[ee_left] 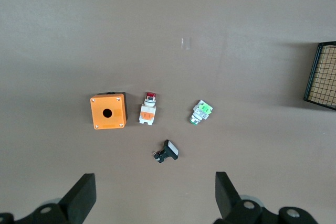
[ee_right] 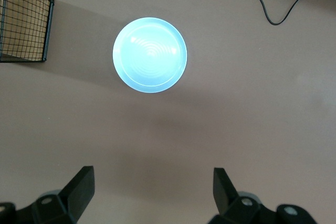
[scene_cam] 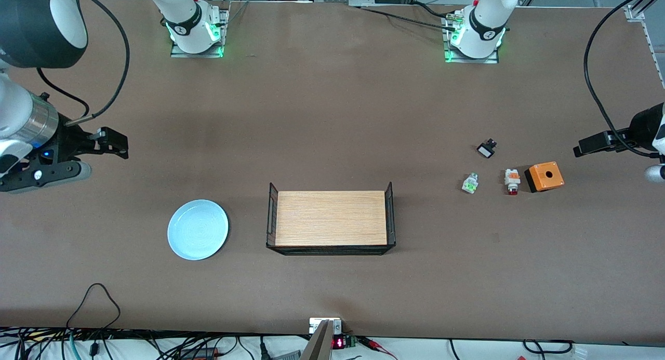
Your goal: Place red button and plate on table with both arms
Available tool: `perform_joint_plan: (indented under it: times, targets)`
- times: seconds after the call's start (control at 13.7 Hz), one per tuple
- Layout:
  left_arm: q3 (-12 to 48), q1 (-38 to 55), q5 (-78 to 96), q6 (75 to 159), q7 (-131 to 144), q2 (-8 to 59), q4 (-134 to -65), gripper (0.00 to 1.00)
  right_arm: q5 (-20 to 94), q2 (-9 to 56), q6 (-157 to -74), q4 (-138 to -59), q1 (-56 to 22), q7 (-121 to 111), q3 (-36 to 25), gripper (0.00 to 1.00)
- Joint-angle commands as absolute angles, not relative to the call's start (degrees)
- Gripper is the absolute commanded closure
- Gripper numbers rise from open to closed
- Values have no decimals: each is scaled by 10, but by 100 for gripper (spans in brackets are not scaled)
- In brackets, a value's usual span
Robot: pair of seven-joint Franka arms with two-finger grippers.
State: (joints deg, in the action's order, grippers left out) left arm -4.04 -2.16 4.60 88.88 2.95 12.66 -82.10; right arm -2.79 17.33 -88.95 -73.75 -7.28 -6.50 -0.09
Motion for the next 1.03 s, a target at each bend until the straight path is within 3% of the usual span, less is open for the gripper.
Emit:
perform_joint_plan:
  times: [0.0, 0.37, 0.95]
  targets:
    - [-41, -24, 52, 878, 18, 123, -815, 0, -25, 113, -917, -826, -71, 7, -1, 0]
    - [-32, -14, 51, 872, 20, 105, -782, 0, -17, 66, -924, -896, -66, 61, -1, 0]
    - [-18, 41, 37, 875, 18, 143, -782, 0, -15, -18, -922, -972, -52, 79, 1, 0]
